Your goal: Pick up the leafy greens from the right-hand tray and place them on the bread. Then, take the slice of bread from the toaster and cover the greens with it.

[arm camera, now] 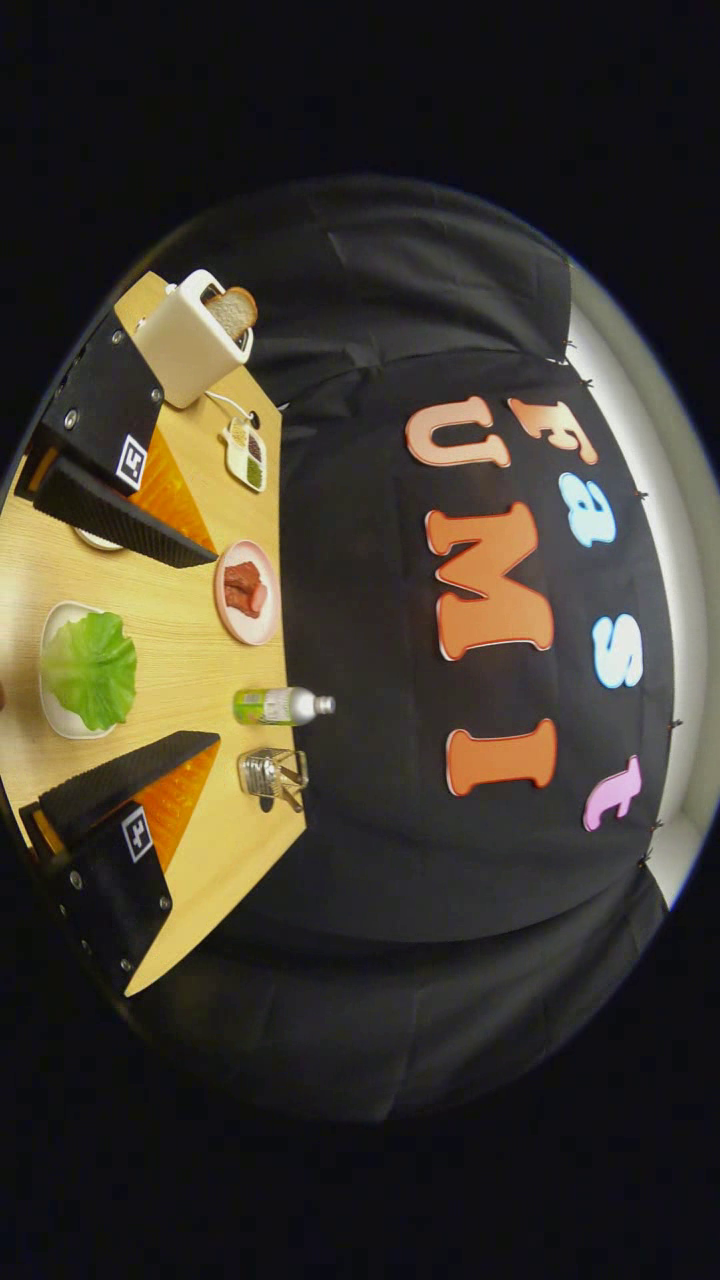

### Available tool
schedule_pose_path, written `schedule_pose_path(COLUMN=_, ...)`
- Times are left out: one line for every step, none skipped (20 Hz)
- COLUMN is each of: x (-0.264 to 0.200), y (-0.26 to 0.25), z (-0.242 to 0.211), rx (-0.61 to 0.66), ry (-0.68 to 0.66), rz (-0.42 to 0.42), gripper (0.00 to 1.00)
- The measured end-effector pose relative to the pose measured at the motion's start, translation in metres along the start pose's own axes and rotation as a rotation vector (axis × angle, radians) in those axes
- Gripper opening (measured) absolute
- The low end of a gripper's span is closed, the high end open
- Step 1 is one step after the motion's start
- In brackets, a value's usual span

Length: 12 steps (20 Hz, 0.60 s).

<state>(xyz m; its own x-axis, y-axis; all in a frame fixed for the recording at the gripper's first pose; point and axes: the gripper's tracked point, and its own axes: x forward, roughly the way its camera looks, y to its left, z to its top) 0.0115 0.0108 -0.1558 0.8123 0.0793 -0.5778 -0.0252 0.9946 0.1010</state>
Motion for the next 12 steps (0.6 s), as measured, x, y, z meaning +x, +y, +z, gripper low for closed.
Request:
schedule_pose_path(x=0.005, y=0.000, z=-0.007, rx=-0.008, ry=0.033, rz=-0.006, gripper=0.98)
schedule_pose_path(x=0.008, y=-0.002, z=-0.016, rx=-0.019, ry=0.067, rz=-0.013, gripper=0.99)
schedule_pose_path(x=0.012, y=-0.003, z=-0.024, rx=-0.032, ry=0.096, rz=-0.024, gripper=0.99)
schedule_pose_path(x=0.016, y=-0.006, z=-0.032, rx=-0.046, ry=0.123, rz=-0.040, gripper=0.99)
schedule_pose_path(x=0.020, y=-0.006, z=-0.040, rx=-0.064, ry=0.149, rz=-0.046, gripper=0.99)
schedule_pose_path(x=0.022, y=-0.004, z=-0.049, rx=-0.081, ry=0.176, rz=-0.045, gripper=0.99)
schedule_pose_path(x=0.026, y=-0.001, z=-0.057, rx=-0.094, ry=0.203, rz=-0.036, gripper=0.99)
schedule_pose_path(x=0.029, y=0.001, z=-0.067, rx=-0.112, ry=0.235, rz=-0.027, gripper=0.99)
schedule_pose_path(x=0.030, y=0.003, z=-0.078, rx=-0.129, ry=0.264, rz=-0.022, gripper=0.99)
schedule_pose_path(x=0.032, y=0.003, z=-0.086, rx=-0.147, ry=0.289, rz=-0.024, gripper=0.99)
schedule_pose_path(x=0.034, y=0.002, z=-0.093, rx=-0.162, ry=0.317, rz=-0.024, gripper=0.98)
schedule_pose_path(x=0.035, y=0.001, z=-0.101, rx=-0.169, ry=0.340, rz=-0.021, gripper=0.98)
